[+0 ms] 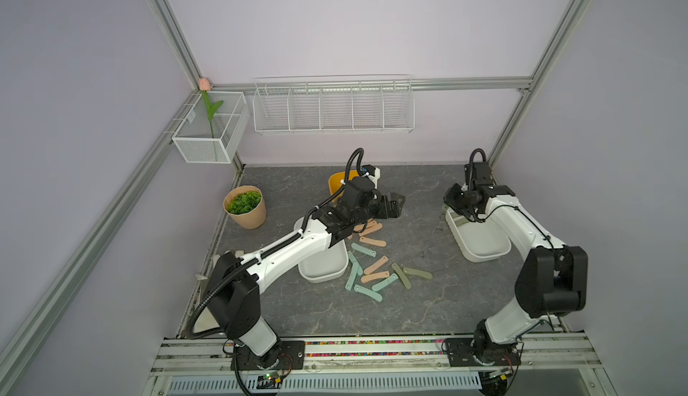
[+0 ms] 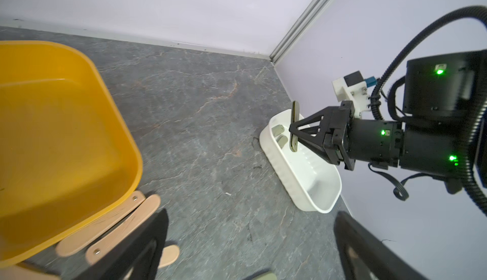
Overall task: Place the fruit knives into the storage box by color
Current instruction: Place the fruit knife in the storage box.
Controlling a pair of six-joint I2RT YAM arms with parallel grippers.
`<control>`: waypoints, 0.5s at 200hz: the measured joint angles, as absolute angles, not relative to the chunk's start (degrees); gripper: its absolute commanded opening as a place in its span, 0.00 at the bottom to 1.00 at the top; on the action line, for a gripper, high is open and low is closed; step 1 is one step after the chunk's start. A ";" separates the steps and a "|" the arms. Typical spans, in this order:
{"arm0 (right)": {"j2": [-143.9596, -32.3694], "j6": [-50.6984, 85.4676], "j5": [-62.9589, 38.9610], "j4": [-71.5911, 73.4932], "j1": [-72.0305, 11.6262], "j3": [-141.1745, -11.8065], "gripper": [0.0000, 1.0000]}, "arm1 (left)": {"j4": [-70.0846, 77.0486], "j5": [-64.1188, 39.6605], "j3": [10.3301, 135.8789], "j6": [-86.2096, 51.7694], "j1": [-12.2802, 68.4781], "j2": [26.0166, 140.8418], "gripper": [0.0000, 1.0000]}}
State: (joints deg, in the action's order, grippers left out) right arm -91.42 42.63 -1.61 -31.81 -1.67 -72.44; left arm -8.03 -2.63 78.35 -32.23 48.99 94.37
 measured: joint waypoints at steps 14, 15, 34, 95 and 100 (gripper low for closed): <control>-89.17 43.44 -1.96 -31.83 1.32 -68.84 0.29 | -8.21 -2.96 81.08 -32.27 50.33 97.17 0.99; -89.06 43.48 -2.00 -31.81 1.52 -68.64 0.29 | -8.29 -3.07 81.36 -32.27 50.48 97.45 0.99; -86.35 44.36 -2.66 -31.68 5.30 -64.01 0.29 | -8.71 -3.55 84.86 -32.29 52.10 101.19 0.99; -83.83 46.96 -3.36 -31.40 12.14 -57.36 0.29 | -9.50 -5.50 91.92 -32.38 55.83 108.29 0.99; -84.03 47.07 -3.51 -31.27 12.32 -57.36 0.29 | -9.56 -5.65 92.07 -32.38 55.92 108.40 0.99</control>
